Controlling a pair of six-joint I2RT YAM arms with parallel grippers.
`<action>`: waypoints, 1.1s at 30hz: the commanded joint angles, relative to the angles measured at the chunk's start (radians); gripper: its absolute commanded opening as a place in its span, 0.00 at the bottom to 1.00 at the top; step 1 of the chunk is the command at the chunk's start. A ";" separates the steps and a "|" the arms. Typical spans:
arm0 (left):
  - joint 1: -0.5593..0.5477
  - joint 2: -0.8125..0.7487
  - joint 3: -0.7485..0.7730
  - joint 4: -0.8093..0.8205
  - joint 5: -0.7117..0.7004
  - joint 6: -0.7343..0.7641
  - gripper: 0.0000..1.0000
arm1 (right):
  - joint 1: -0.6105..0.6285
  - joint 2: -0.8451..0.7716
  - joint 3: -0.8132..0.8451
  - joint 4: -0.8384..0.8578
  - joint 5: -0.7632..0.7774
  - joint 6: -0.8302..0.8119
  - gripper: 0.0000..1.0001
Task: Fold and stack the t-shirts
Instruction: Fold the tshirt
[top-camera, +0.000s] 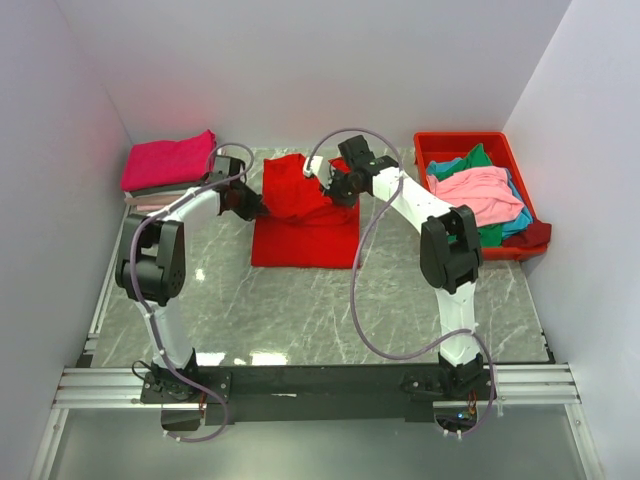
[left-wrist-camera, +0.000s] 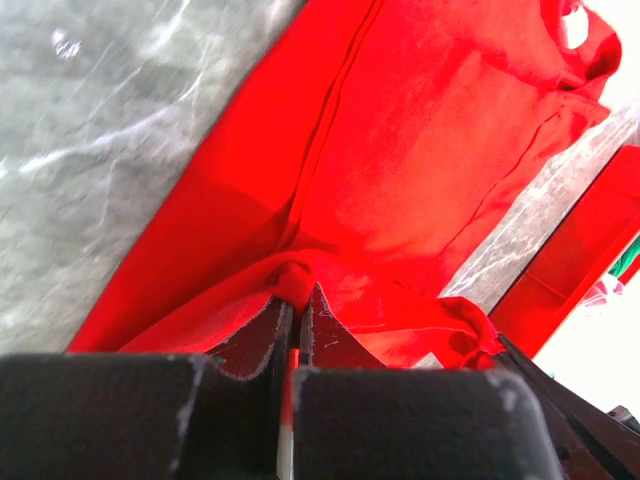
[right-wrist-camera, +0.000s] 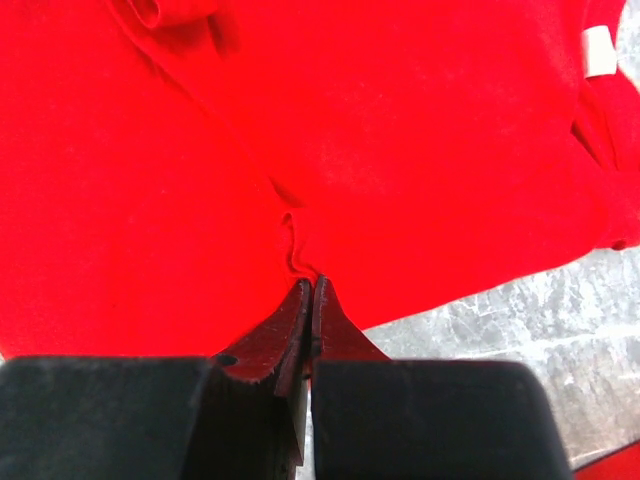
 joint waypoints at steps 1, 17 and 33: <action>0.004 0.018 0.080 -0.008 0.021 0.041 0.00 | -0.007 0.024 0.058 -0.007 0.010 0.015 0.00; 0.061 0.069 0.261 -0.007 0.025 0.185 0.62 | -0.027 -0.043 0.004 0.317 0.295 0.332 0.80; 0.005 -0.604 -0.618 0.100 0.024 -0.038 0.64 | 0.149 -0.521 -0.791 0.362 0.055 -0.034 0.80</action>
